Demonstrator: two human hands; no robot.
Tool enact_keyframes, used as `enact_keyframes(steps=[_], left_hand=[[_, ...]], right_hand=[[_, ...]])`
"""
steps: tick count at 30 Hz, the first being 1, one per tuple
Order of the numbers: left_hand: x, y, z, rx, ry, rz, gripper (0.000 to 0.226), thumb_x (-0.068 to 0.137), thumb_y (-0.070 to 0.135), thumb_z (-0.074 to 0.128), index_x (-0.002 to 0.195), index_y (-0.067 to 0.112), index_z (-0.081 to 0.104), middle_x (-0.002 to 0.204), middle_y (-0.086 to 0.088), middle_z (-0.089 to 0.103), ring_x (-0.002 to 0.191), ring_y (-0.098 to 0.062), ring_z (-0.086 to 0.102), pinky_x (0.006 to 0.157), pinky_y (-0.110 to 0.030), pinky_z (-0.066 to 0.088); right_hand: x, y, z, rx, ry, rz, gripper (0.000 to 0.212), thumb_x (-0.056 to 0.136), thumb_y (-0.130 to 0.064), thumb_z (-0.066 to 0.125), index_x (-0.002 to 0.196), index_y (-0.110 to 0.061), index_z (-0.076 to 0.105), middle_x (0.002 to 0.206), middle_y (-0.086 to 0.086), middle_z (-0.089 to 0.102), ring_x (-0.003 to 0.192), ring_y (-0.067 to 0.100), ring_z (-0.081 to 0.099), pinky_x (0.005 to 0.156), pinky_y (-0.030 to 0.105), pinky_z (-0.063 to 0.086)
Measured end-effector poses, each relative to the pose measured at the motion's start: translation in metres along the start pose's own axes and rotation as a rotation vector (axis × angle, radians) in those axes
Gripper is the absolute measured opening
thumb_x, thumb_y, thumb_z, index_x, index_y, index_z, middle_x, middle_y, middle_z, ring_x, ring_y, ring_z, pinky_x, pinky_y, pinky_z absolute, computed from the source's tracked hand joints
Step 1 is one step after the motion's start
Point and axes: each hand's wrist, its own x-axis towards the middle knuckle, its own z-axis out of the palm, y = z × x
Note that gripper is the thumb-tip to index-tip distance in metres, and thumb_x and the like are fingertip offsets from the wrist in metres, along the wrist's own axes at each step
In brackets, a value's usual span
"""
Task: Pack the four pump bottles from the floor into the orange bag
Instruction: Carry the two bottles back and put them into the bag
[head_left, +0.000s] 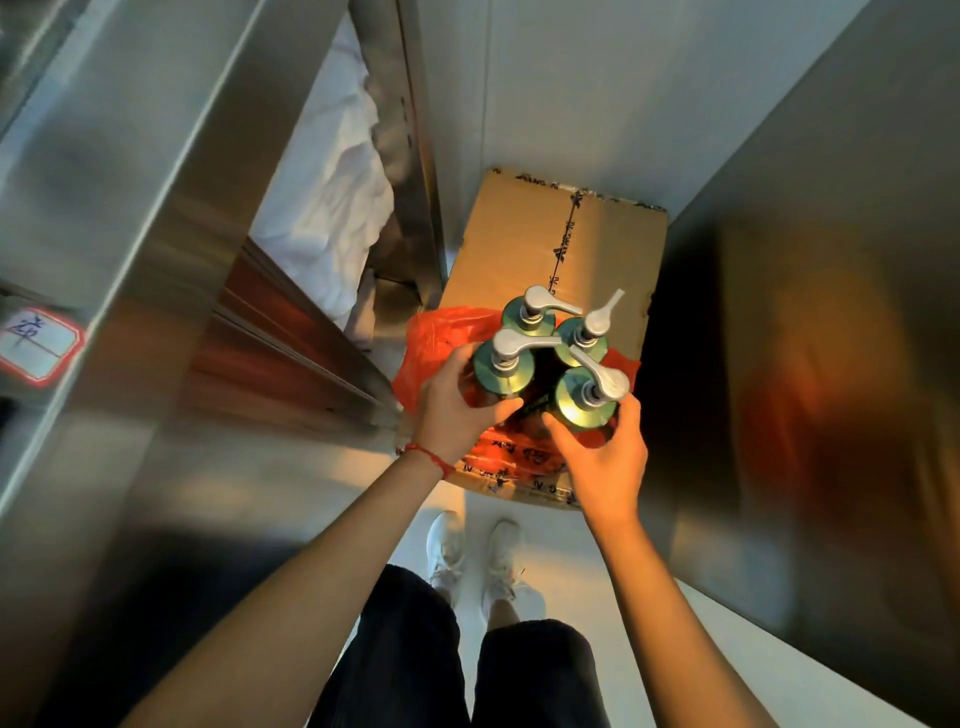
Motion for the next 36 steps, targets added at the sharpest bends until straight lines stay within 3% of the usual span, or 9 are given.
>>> enact_keyframes(steps=[5,8,10,17,22,25,29,34,36], left_hand=[[0.006,-0.012,0.007,0.025,-0.040,-0.015,0.062,0.058,0.012,0.082,0.111,0.021,0.053,0.109,0.000,0.062,0.103,-0.016,0.058,0.091,-0.041,0.050],[0.007,-0.019,0.009,0.039,-0.060,-0.028,0.061,0.057,0.012,0.083,0.110,0.021,0.054,0.105,0.005,0.062,0.100,-0.011,0.058,0.087,-0.024,0.049],[0.006,-0.022,0.010,0.045,-0.077,-0.034,0.063,0.057,0.013,0.083,0.112,0.019,0.054,0.106,0.005,0.061,0.101,-0.012,0.058,0.088,-0.022,0.047],[0.006,-0.026,0.009,0.079,-0.093,-0.022,0.068,0.056,0.014,0.084,0.116,0.018,0.052,0.108,0.008,0.058,0.103,-0.008,0.054,0.081,-0.004,0.040],[0.004,-0.023,0.007,0.093,-0.101,-0.008,0.065,0.058,0.014,0.083,0.115,0.019,0.053,0.106,0.011,0.056,0.101,-0.007,0.052,0.079,-0.001,0.038],[0.002,-0.022,0.006,0.084,-0.111,-0.010,0.066,0.060,0.014,0.082,0.118,0.019,0.051,0.110,0.007,0.057,0.104,-0.008,0.052,0.083,-0.009,0.041],[-0.001,-0.022,0.004,0.044,-0.111,-0.022,0.063,0.063,0.012,0.079,0.119,0.020,0.051,0.109,0.007,0.058,0.101,-0.006,0.055,0.082,-0.005,0.043],[-0.001,-0.020,0.005,0.034,-0.124,-0.028,0.061,0.067,0.014,0.077,0.120,0.023,0.049,0.107,0.012,0.057,0.097,0.005,0.052,0.079,-0.001,0.041],[-0.001,-0.019,0.005,0.034,-0.115,-0.026,0.061,0.067,0.014,0.076,0.120,0.024,0.049,0.107,0.013,0.056,0.097,0.003,0.053,0.079,-0.001,0.041]], right_hand=[[0.004,0.012,0.007,-0.022,-0.021,0.017,0.063,0.065,-0.024,0.082,0.112,-0.041,0.044,0.107,-0.029,0.051,0.098,-0.019,0.050,0.079,-0.002,0.035],[0.005,0.020,0.009,-0.024,-0.051,0.048,0.062,0.064,-0.027,0.081,0.113,-0.040,0.045,0.108,-0.017,0.058,0.100,-0.004,0.054,0.081,0.000,0.037],[0.004,0.025,0.010,-0.031,-0.067,0.059,0.062,0.065,-0.027,0.081,0.114,-0.038,0.045,0.112,-0.010,0.059,0.103,0.003,0.055,0.083,0.001,0.038],[0.002,0.030,0.008,-0.032,-0.076,0.055,0.063,0.065,-0.026,0.081,0.114,-0.040,0.044,0.111,-0.011,0.058,0.103,0.000,0.054,0.082,0.001,0.038],[-0.002,0.026,0.006,-0.031,-0.084,0.052,0.066,0.064,-0.030,0.081,0.112,-0.050,0.041,0.112,-0.019,0.056,0.104,-0.008,0.052,0.082,-0.001,0.037],[-0.005,0.025,0.003,-0.017,-0.083,0.053,0.067,0.065,-0.029,0.081,0.120,-0.040,0.043,0.117,-0.020,0.053,0.109,-0.004,0.051,0.087,0.002,0.037],[-0.010,0.025,0.001,-0.013,-0.091,0.048,0.071,0.069,-0.028,0.079,0.130,-0.026,0.042,0.127,-0.011,0.050,0.119,0.005,0.048,0.094,0.007,0.037],[-0.010,0.023,-0.001,-0.021,-0.087,0.069,0.072,0.070,-0.029,0.077,0.132,-0.025,0.041,0.135,-0.005,0.049,0.124,0.008,0.045,0.100,0.020,0.038],[-0.009,0.022,-0.002,-0.019,-0.083,0.074,0.072,0.070,-0.030,0.077,0.132,-0.027,0.041,0.135,-0.007,0.049,0.123,0.004,0.044,0.099,0.014,0.036]])
